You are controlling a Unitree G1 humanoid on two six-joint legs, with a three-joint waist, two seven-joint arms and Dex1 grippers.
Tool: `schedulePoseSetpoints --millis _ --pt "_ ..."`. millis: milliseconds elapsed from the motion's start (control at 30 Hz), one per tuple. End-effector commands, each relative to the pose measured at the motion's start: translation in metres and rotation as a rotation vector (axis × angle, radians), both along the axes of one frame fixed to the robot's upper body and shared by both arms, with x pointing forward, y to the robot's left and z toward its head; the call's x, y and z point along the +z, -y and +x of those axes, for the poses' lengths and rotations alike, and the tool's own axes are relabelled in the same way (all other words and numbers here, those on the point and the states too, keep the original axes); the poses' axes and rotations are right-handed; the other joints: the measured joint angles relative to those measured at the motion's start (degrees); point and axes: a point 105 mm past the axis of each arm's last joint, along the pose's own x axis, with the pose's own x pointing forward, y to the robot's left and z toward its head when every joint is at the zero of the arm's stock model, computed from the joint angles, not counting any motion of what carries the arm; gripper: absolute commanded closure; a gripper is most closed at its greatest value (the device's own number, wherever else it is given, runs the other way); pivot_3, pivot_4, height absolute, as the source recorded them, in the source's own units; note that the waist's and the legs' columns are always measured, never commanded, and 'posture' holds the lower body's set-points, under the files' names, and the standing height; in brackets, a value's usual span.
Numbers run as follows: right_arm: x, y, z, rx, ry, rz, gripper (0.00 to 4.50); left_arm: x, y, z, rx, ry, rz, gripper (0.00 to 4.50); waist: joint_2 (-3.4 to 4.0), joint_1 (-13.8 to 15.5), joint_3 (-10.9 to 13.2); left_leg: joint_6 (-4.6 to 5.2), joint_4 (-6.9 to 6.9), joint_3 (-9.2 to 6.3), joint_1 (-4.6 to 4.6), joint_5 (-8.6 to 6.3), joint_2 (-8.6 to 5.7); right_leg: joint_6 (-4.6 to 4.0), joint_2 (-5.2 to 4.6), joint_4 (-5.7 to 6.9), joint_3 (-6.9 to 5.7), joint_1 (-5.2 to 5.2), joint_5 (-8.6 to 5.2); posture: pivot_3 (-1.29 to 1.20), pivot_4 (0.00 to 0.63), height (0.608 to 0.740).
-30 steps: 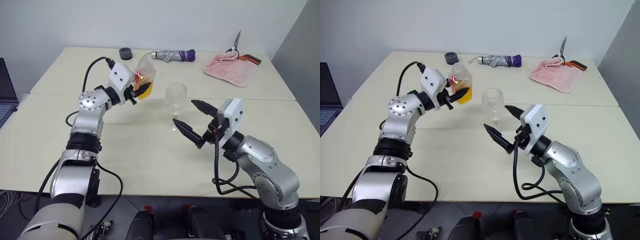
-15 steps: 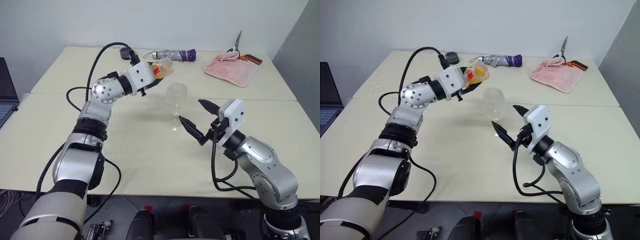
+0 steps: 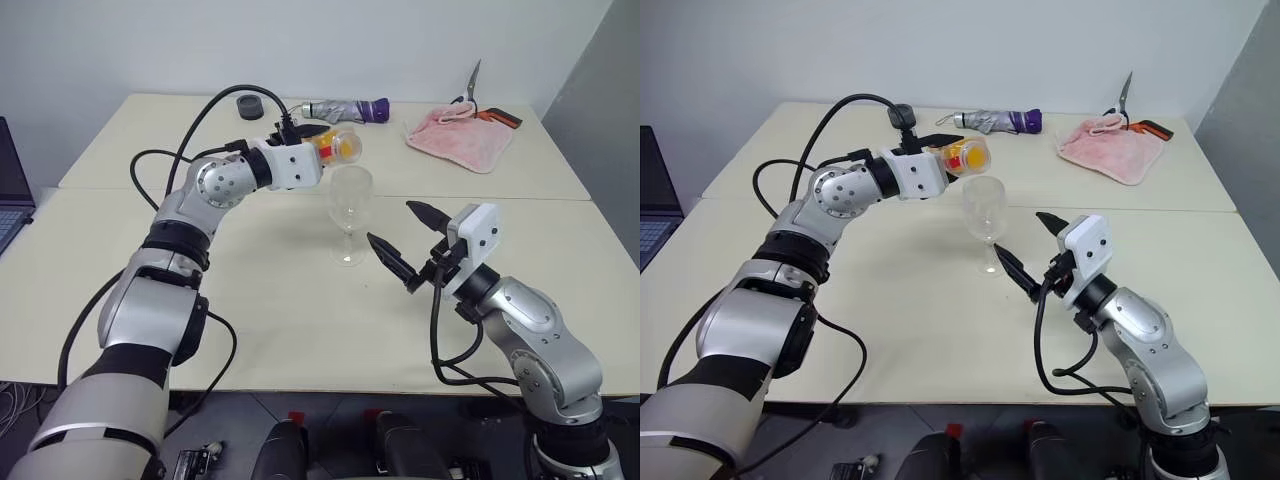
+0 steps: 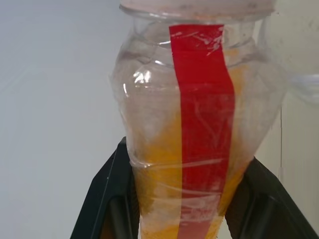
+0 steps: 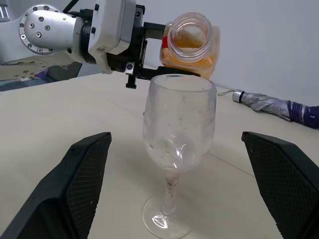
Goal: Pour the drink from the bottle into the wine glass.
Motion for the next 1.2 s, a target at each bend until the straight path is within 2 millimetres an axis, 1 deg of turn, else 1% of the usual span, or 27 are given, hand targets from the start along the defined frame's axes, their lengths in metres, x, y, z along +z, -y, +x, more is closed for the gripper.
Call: schedulePoseSetpoints --millis 33,333,467,767,1200 --pt "0.013 0.001 -0.008 0.021 0.051 0.011 0.00 0.029 0.002 -0.005 -0.020 0.119 0.002 2.78 0.00 0.0 0.0 0.00 0.00 0.01 0.00 0.00 -0.01 0.00 0.00 0.00 0.01 0.00 0.00 0.00 0.150 0.740" --pt "0.014 0.002 -0.009 0.032 0.050 0.005 0.00 0.032 -0.001 -0.006 -0.008 0.218 0.075 2.78 0.00 0.0 0.0 0.00 0.01 0.01 0.00 0.00 0.00 0.00 -0.01 0.01 0.01 0.00 0.00 0.00 0.150 0.740" --pt "0.014 0.002 -0.009 0.036 0.050 0.005 0.00 0.038 -0.003 -0.006 0.003 0.274 0.093 2.79 0.00 0.0 0.0 0.00 0.00 0.01 0.01 0.00 0.00 0.00 -0.01 0.01 0.01 0.00 0.00 0.00 0.150 0.740" --pt "0.014 0.002 -0.009 0.037 0.047 0.008 0.00 0.043 -0.004 -0.008 0.006 0.348 0.124 2.79 0.00 0.0 0.0 -0.01 0.01 0.02 0.00 0.00 0.00 0.00 -0.02 0.02 0.00 0.00 0.00 0.00 0.150 0.740" --pt "0.019 0.002 -0.008 0.032 0.061 0.021 0.00 0.051 -0.008 -0.008 0.020 0.408 0.135 2.79 0.00 0.0 0.0 -0.01 0.01 0.03 0.01 0.00 0.00 0.00 -0.02 0.03 0.01 0.00 0.00 0.00 0.150 0.740"
